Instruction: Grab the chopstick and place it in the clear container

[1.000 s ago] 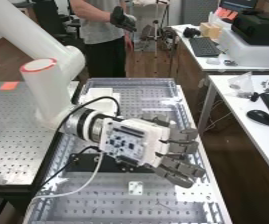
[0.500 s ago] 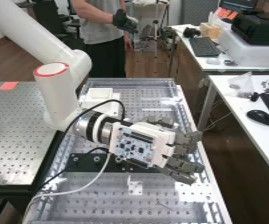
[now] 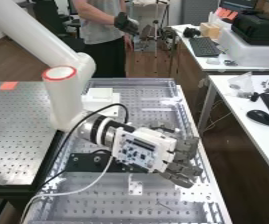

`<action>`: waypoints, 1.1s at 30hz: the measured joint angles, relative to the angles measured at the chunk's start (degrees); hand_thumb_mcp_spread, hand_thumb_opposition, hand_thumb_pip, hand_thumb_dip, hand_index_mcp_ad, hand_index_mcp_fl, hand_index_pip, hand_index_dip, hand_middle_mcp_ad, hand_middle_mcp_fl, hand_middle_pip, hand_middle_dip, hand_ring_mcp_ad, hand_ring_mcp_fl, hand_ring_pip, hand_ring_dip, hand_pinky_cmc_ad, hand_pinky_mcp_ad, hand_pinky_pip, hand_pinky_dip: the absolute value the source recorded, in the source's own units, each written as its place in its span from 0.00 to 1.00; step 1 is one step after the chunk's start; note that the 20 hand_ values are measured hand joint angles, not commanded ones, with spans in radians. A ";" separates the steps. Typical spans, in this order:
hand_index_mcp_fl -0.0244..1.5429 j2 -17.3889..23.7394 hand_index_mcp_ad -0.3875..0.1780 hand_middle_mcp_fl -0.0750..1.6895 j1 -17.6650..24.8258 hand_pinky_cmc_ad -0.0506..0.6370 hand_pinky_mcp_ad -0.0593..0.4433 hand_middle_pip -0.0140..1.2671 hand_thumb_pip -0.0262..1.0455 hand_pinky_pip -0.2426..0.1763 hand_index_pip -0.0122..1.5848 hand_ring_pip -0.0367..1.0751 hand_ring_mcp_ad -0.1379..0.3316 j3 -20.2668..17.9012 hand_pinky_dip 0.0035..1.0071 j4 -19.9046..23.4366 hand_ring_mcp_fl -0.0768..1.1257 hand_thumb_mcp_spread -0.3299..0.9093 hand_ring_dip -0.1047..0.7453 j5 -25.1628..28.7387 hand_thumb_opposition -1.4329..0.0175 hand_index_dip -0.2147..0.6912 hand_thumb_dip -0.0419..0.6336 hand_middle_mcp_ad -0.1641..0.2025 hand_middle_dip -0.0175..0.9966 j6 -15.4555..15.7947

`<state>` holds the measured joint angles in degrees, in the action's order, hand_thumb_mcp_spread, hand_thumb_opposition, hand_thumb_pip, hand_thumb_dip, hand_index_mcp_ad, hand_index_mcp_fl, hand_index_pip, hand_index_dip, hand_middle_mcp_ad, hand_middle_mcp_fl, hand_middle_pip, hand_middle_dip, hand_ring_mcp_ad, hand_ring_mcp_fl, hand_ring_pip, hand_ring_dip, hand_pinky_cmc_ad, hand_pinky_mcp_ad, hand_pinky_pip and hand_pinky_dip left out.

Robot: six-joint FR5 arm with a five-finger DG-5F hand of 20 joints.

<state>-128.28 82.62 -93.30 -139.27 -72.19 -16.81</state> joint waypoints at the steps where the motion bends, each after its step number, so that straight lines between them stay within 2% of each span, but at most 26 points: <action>1: 0.07 -0.15 0.64 0.28 0.13 0.39 0.58 0.49 0.72 0.52 0.83 0.10 0.68 0.02 0.18 0.17 0.35 0.62 0.57 0.25 0.42 0.31 0.63 0.70 0.65 -0.45; 7: 0.13 -0.67 0.64 0.29 0.59 0.39 0.58 0.51 0.71 0.50 0.88 0.10 0.68 0.27 0.17 0.97 0.36 0.63 0.57 1.10 0.42 0.32 0.63 0.70 0.65 -1.96; 8: 0.13 -0.82 0.64 0.29 0.69 0.38 0.58 0.50 0.71 0.55 0.88 0.10 0.64 0.41 0.18 1.14 0.36 0.64 0.58 1.23 0.42 0.32 0.61 0.70 0.65 -2.21; 10: 0.13 -1.02 0.64 0.31 0.80 0.40 0.58 0.50 0.71 0.55 0.88 0.10 0.65 0.66 0.18 1.11 0.38 0.65 0.59 1.34 0.42 0.32 0.61 0.70 0.66 -2.44; 13: 0.13 -1.43 0.64 0.30 1.03 0.40 0.58 0.51 0.67 0.55 0.88 0.10 0.61 1.14 0.17 0.98 0.38 0.65 0.59 1.42 0.42 0.32 0.61 0.70 0.66 -2.81; 16: 0.13 -1.70 0.64 0.30 1.10 0.40 0.58 0.52 0.67 0.58 0.88 0.10 0.62 1.56 0.18 0.62 0.39 0.65 0.59 1.32 0.42 0.32 0.61 0.70 0.66 -3.04; 21: 0.12 -1.96 0.62 0.31 1.13 0.43 0.58 0.52 0.67 0.58 0.87 0.11 0.62 1.87 0.18 0.27 0.39 0.66 0.60 1.25 0.42 0.32 0.59 0.70 0.66 -3.31; 29: 0.12 -2.19 0.62 0.33 1.15 0.45 0.58 0.53 0.64 0.58 0.86 0.11 0.57 2.03 0.18 0.11 0.45 0.66 0.62 2.36 0.42 0.32 0.59 0.70 0.66 -3.56; 33: 0.15 -2.34 0.62 0.36 1.23 0.48 0.58 0.55 0.64 0.61 0.85 0.11 0.58 2.34 0.17 -0.12 0.47 0.70 0.65 2.59 0.42 0.32 0.59 0.70 0.68 -3.68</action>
<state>-130.62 83.85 -90.97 -139.38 -69.60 -20.49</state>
